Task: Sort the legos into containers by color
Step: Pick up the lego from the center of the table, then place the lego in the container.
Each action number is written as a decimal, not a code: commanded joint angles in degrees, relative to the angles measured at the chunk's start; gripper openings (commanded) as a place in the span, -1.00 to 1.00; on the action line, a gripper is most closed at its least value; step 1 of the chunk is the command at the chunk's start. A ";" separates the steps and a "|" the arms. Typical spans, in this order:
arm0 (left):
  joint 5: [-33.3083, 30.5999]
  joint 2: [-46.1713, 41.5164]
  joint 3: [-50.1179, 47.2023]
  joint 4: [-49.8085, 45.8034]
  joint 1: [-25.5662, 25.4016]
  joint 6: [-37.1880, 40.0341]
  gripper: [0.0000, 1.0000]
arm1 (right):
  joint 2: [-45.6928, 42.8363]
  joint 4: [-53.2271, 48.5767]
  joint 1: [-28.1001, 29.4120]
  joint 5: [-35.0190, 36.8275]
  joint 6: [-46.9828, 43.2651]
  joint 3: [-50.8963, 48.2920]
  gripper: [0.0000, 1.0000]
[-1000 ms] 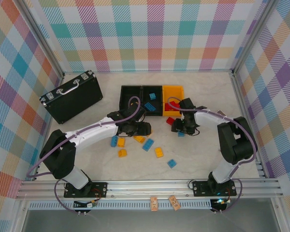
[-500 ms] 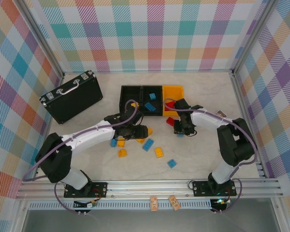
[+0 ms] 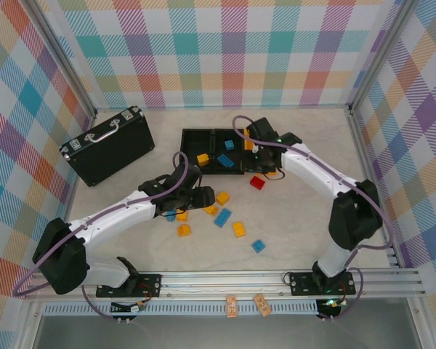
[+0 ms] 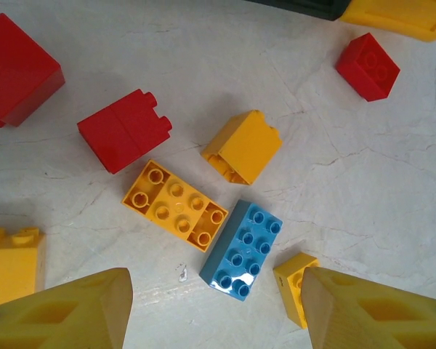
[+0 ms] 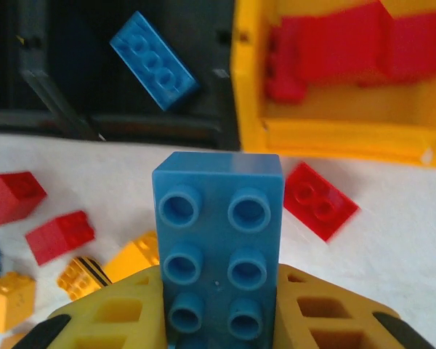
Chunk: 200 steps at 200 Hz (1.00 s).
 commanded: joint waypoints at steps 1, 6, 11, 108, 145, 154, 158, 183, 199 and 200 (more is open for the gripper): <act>-0.81 -2.32 -0.99 0.00 0.78 -0.45 0.26 | 5.07 -4.13 0.62 -0.76 -1.61 6.44 -0.53; -1.00 -2.58 -1.10 -0.26 0.85 -0.52 0.26 | 6.22 -4.63 0.64 -0.69 -1.80 8.06 -0.53; -1.02 -2.79 -1.18 -0.45 0.85 -0.56 0.26 | 7.38 -4.97 0.78 -0.59 -2.06 9.59 -0.53; -2.75 -6.93 -3.31 -3.18 1.48 -0.69 0.26 | 28.56 -16.56 1.34 5.27 -2.46 36.28 -0.50; -2.79 -6.94 -3.36 -3.48 1.77 -0.59 0.26 | 34.96 -19.99 1.35 8.02 -3.17 44.50 -0.47; -2.70 -6.78 -3.39 -3.53 1.75 -0.58 0.26 | 36.56 -21.16 1.45 8.44 -3.51 46.83 -0.46; -2.60 -6.69 -3.35 -3.49 1.80 -0.47 0.26 | 37.28 -21.74 1.48 8.61 -3.60 48.00 -0.45; -2.57 -6.56 -3.37 -3.47 1.89 -0.49 0.26 | 40.38 -23.94 1.70 9.88 -4.49 52.45 -0.42; -2.64 -6.47 -3.33 -3.47 1.93 -0.54 0.26 | 41.17 -23.99 1.87 10.57 -4.98 53.16 -0.40; -2.61 -6.45 -3.36 -3.46 1.93 -0.56 0.26 | 41.24 -24.04 1.87 10.59 -5.01 53.22 -0.40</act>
